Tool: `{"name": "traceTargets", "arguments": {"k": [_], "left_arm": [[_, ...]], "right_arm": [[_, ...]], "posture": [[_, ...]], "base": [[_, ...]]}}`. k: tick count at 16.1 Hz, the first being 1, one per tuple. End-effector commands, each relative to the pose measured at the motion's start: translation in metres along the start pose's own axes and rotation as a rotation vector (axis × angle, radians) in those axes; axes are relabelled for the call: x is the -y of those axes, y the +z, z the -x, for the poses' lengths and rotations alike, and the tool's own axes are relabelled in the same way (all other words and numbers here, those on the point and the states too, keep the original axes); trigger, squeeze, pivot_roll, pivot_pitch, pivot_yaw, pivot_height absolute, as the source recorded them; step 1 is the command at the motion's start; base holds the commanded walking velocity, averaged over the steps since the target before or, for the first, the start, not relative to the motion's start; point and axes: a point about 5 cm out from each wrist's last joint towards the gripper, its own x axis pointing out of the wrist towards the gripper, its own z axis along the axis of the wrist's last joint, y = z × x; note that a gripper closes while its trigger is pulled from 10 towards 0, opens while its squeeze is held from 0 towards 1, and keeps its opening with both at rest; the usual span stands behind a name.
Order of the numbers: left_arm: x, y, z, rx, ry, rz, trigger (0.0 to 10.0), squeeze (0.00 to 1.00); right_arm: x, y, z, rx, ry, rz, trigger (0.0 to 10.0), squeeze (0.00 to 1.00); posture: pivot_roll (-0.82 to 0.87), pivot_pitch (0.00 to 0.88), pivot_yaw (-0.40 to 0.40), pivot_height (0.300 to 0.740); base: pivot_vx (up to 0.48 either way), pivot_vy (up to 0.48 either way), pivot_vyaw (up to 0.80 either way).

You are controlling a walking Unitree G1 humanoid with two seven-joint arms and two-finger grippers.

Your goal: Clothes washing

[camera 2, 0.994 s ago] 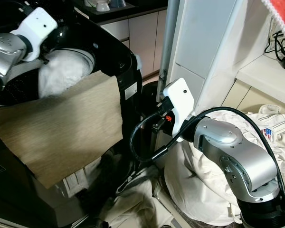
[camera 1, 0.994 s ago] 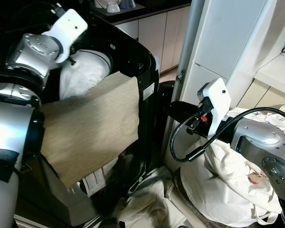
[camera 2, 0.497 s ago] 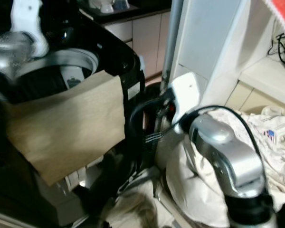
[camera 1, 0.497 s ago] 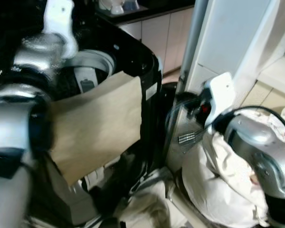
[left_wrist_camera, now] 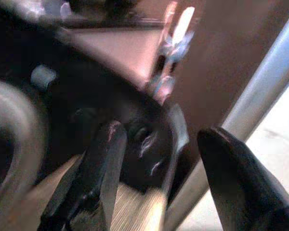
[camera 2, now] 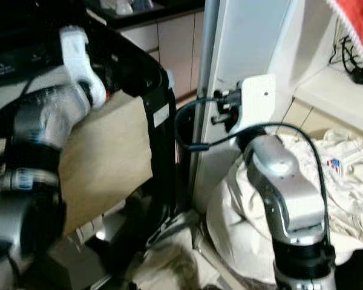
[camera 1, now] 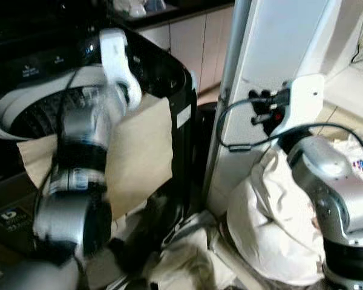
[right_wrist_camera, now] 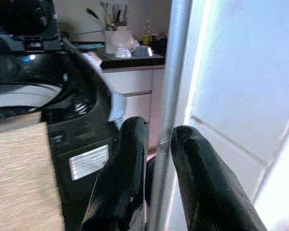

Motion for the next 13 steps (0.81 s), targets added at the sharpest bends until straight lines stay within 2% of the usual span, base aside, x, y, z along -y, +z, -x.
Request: {"name": "traceTargets", "arguments": {"k": [1,2,3,4,5,6,7,8,10,12,13], "left_arm": [[0.007,0.021,0.009,0.09,0.011,-0.072,10.0,0.0],[0.018,0.022,0.018,0.207,-0.054,-0.208,10.0,0.0],[0.025,0.013,0.029,0.226,-0.095,-0.227,10.0,0.0],[0.028,0.007,0.033,0.215,-0.121,-0.193,10.0,0.0],[0.029,-0.013,0.045,0.176,-0.11,-0.131,10.0,0.0],[0.031,-0.032,0.057,0.118,-0.076,-0.129,10.0,0.0],[0.034,-0.041,0.063,0.083,-0.05,-0.101,10.0,0.0],[0.04,-0.043,0.065,0.076,-0.115,-0.101,10.0,0.0],[0.045,-0.042,0.069,0.155,-0.121,-0.15,10.0,0.0],[0.049,-0.047,0.072,0.134,-0.15,-0.121,10.0,0.0],[0.048,-0.046,0.073,0.152,-0.127,-0.163,10.0,0.0]], "right_arm": [[-0.003,0.0,0.002,-0.003,0.007,-0.012,10.0,0.0],[-0.004,-0.003,0.004,-0.002,-0.003,-0.035,10.0,0.0],[-0.005,-0.004,0.007,0.001,-0.016,-0.056,10.0,0.0],[-0.006,-0.005,0.008,0.003,-0.021,-0.059,10.0,0.0],[-0.008,-0.009,0.013,-0.004,-0.021,-0.071,10.0,0.0],[-0.01,-0.013,0.018,-0.013,-0.02,-0.087,10.0,0.0],[-0.011,-0.015,0.021,-0.019,-0.021,-0.11,10.0,0.0],[-0.013,-0.015,0.023,-0.007,-0.007,-0.114,10.0,0.0],[-0.016,-0.014,0.024,0.022,0.012,-0.09,10.0,0.0],[-0.017,-0.016,0.024,0.015,0.011,-0.088,10.0,0.0],[-0.017,-0.018,0.023,0.006,0.008,-0.08,10.0,0.0]], "posture": [[-0.08,0.0,0.034,0.74],[-0.07,0.0,0.031,0.74],[-0.07,0.0,0.031,0.74],[-0.08,0.0,0.036,0.74],[-0.08,0.0,0.036,0.74],[-0.09,0.0,0.031,0.74],[-0.08,0.0,0.03,0.74],[-0.08,0.0,0.03,0.74],[-0.08,0.0,0.027,0.74],[-0.08,0.0,0.027,0.74],[-0.08,0.0,0.015,0.74]], "base": [[0.0,0.0,0.0],[0.0,0.0,0.0],[0.0,0.0,0.0],[0.0,0.0,0.0],[0.0,0.0,0.0],[0.0,0.0,0.0],[0.0,0.0,0.0],[0.0,0.0,0.0],[0.0,0.0,0.0],[0.0,0.0,0.0],[0.0,0.0,0.0]]}}
